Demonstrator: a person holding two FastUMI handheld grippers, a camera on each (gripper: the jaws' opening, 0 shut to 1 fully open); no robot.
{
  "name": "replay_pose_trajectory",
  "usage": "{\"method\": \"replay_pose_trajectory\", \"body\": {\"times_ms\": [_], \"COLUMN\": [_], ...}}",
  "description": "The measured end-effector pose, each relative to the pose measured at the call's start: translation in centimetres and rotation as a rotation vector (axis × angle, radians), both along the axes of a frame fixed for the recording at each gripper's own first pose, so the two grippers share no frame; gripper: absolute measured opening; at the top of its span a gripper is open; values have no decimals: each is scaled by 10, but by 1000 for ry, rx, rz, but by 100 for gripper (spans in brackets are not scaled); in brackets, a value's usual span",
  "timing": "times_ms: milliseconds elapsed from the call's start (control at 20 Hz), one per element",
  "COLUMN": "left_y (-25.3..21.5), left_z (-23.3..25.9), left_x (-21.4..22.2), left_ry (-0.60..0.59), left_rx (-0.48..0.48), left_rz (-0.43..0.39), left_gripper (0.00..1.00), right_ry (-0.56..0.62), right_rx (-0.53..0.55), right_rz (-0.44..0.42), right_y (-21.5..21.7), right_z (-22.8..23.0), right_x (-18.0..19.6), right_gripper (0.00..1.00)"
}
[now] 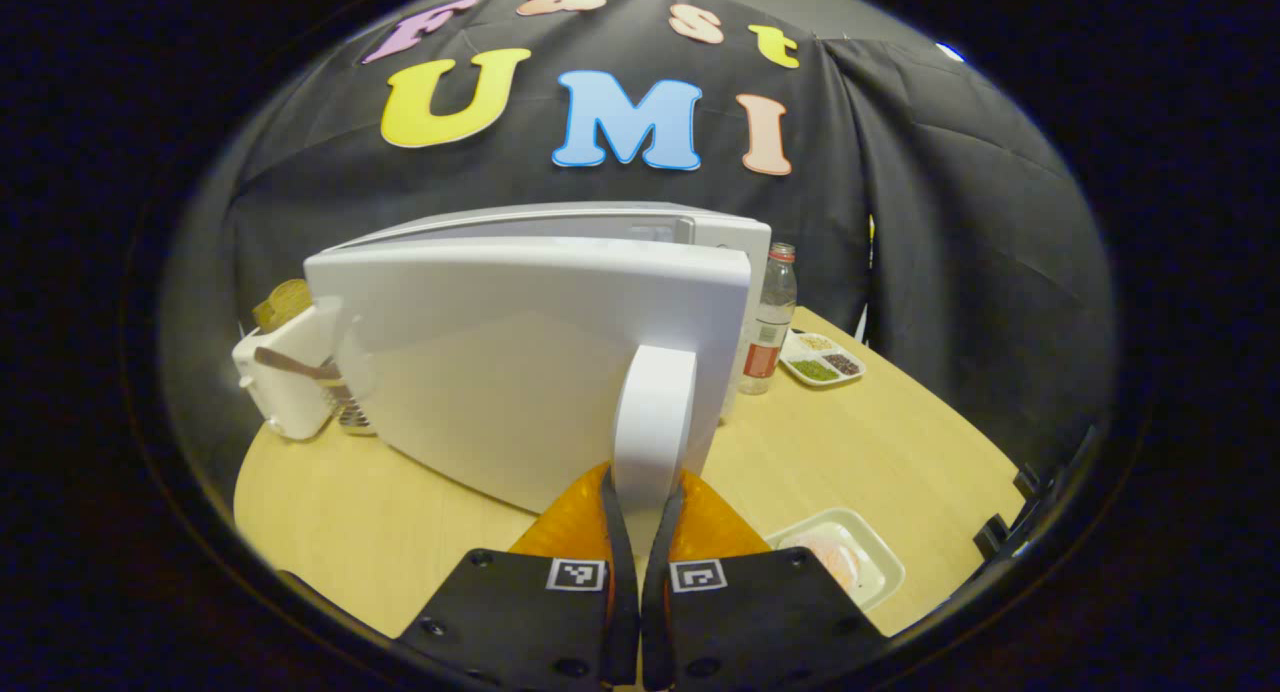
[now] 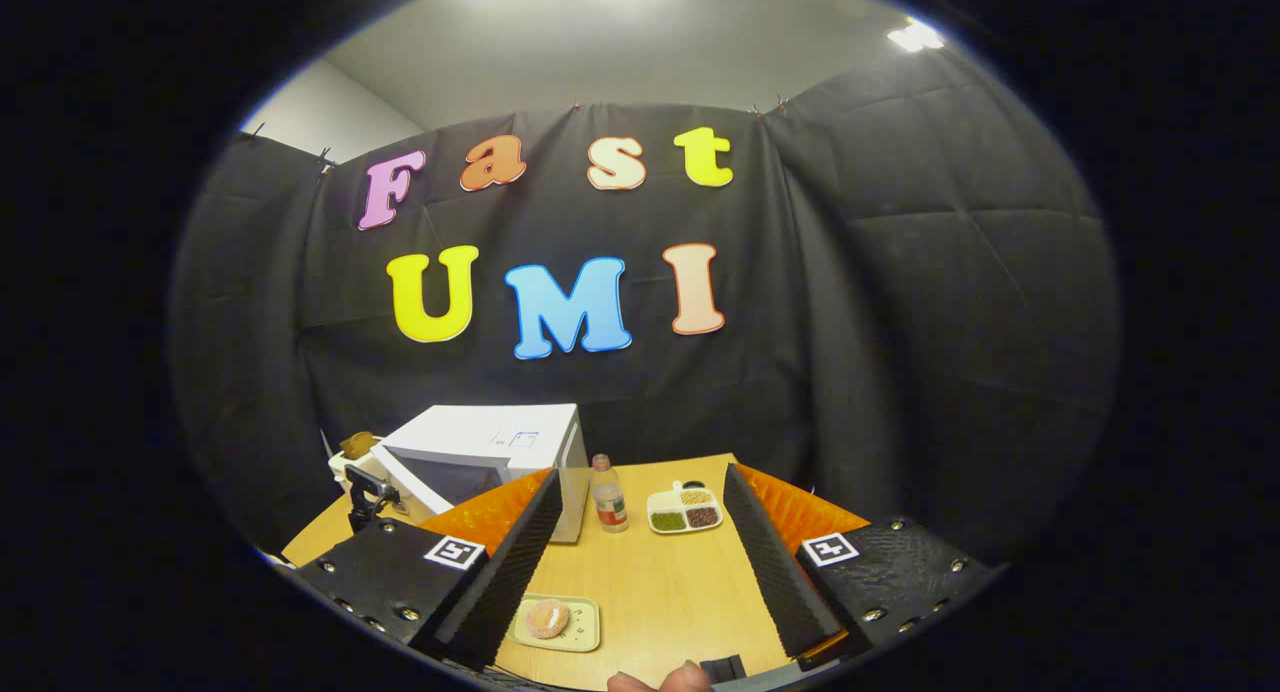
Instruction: Open the microwave oven with the left hand, put the food in, and close the microwave oven.
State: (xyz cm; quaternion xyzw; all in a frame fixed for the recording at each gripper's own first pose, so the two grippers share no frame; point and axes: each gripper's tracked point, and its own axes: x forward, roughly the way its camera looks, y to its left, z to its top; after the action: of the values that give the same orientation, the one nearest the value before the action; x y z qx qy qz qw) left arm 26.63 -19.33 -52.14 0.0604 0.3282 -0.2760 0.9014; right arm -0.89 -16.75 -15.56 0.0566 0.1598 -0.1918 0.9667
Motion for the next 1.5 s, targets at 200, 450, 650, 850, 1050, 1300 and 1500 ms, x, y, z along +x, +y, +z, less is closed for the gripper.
{"method": "replay_pose_trajectory", "body": {"times_ms": [200,450,650,850,1050,1300,1500], "left_y": [91,177,225,261,285,288,310], "left_z": [6,10,11,11,9,5,4], "left_x": [-28,-36,-31,-23,-14,-20,-54], "left_ry": [14,15,20,-10,7,96,112], "left_rx": [115,163,107,37,-6,-45,53], "left_rz": [128,230,257,222,174,157,204], "left_gripper": [10,9,9,8,8,22,28], "right_ry": [68,167,220,291,428,547,631], "right_rx": [130,180,143,148,169,234,251], "right_rz": [58,102,109,80,38,30,10], "right_y": [14,38,67,102,125,146,144], "right_z": [-56,-96,-106,-150,-222,-285,-332], "right_x": [-13,-17,1,26,35,42,45], "right_gripper": [100,100,100,100,100,100,100]}}
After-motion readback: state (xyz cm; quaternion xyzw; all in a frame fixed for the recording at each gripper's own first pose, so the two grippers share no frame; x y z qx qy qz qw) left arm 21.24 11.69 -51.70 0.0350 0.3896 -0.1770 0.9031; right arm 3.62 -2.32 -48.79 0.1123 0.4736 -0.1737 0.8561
